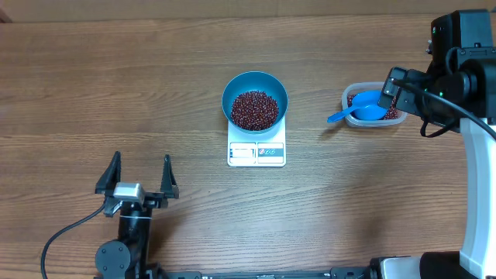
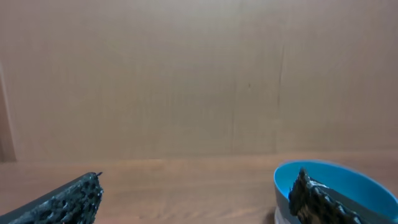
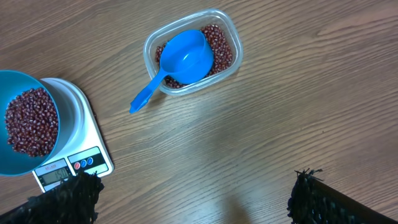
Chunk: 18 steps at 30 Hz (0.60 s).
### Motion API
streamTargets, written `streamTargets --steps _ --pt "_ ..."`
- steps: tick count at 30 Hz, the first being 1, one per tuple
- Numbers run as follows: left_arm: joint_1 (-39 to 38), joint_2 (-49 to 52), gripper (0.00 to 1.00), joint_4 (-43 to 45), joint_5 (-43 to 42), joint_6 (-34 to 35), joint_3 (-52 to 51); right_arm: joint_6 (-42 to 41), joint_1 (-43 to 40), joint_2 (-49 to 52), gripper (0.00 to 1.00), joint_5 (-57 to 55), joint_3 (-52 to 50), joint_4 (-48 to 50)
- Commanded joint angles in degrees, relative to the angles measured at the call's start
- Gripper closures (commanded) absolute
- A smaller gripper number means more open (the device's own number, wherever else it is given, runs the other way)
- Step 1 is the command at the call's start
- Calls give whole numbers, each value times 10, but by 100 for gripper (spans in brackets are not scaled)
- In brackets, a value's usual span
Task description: Scoop item into bowl and weigh 150g on scale
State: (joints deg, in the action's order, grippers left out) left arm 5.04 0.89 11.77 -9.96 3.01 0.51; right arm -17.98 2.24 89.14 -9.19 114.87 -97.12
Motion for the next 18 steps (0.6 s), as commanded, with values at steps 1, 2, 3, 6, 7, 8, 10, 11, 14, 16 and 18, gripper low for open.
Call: streamTargets --steps 1,2,3,6,7,8,10,11,14,16,18 --pt "6 -7 0 -43 -6 9 -2 5 -1 -9 0 2 10 2" --pt "6 -7 0 -64 -6 9 -2 5 -1 -9 0 2 10 1" --pt "6 -7 0 -79 -5 9 -2 4 -1 -9 0 2 10 2" --pt "6 -7 0 -143 12 9 -2 5 -1 -9 0 2 10 2" --pt "6 -7 0 -156 16 6 -2 5 -1 -9 0 2 10 2" --pt "6 -7 0 -157 16 6 -2 5 -1 -9 0 2 10 1" --pt "6 -7 0 -157 16 4 -2 5 -1 -9 0 2 10 2" --pt "6 -7 1 -156 15 4 -2 5 -1 -9 0 2 10 2" --pt "6 -7 0 -156 16 4 -2 4 -1 -9 0 2 10 2" --pt "6 -7 0 -156 16 4 -2 5 -1 -9 0 2 10 2" --pt "6 -6 0 -156 16 4 -2 5 -1 -9 0 2 10 2"
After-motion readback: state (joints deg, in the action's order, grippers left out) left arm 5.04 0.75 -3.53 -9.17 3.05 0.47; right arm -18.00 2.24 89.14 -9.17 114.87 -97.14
